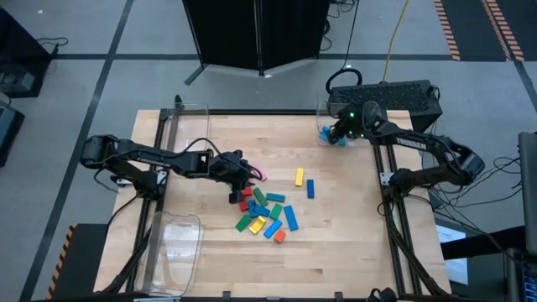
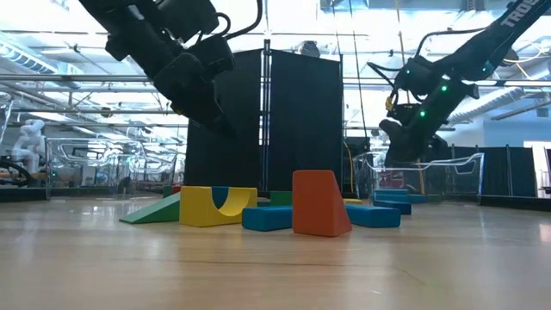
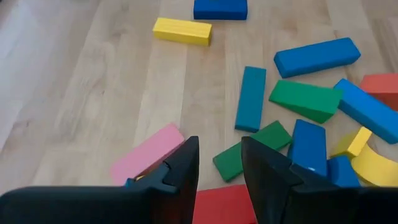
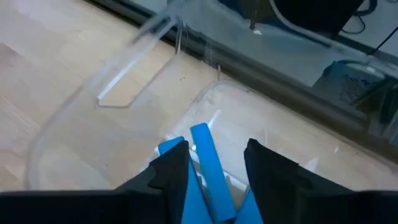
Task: Sort blocks by size
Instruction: Put the yellow rectangular block into the top right transparent bin
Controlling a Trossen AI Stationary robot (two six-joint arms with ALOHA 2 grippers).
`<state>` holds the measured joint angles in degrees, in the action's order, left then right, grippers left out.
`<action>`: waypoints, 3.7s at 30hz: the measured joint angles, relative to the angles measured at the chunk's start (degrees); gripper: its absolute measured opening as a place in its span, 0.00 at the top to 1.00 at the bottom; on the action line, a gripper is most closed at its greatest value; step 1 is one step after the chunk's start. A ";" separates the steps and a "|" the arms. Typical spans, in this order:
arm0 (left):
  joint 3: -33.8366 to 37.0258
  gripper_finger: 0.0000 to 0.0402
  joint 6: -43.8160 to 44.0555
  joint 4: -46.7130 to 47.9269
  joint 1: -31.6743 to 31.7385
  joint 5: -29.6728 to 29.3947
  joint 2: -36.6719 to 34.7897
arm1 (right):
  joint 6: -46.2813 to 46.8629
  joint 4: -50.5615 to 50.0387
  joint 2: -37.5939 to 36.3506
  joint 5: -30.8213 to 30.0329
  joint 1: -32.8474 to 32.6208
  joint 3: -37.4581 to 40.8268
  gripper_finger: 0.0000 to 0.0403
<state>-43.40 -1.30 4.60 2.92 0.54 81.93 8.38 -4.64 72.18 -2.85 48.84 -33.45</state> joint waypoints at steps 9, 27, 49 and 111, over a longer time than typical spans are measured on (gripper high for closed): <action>0.91 0.70 4.04 5.70 -0.04 -4.15 0.00 | 1.66 -0.25 -11.91 -0.29 -2.20 0.00 0.62; 6.45 0.70 10.82 2.12 0.10 -5.05 0.59 | 8.50 -12.78 -27.55 -0.28 -21.43 0.00 0.64; 6.36 0.64 11.12 -0.86 0.07 -15.69 8.70 | 9.20 -11.59 -27.12 -6.14 -28.02 0.00 0.64; 6.32 0.76 16.76 1.64 9.92 -9.53 9.18 | 16.68 -12.12 -26.25 -6.37 -31.84 1.33 0.64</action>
<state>-37.08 15.46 6.24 12.84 -8.99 91.11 25.07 -16.76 45.93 -9.22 17.00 -32.13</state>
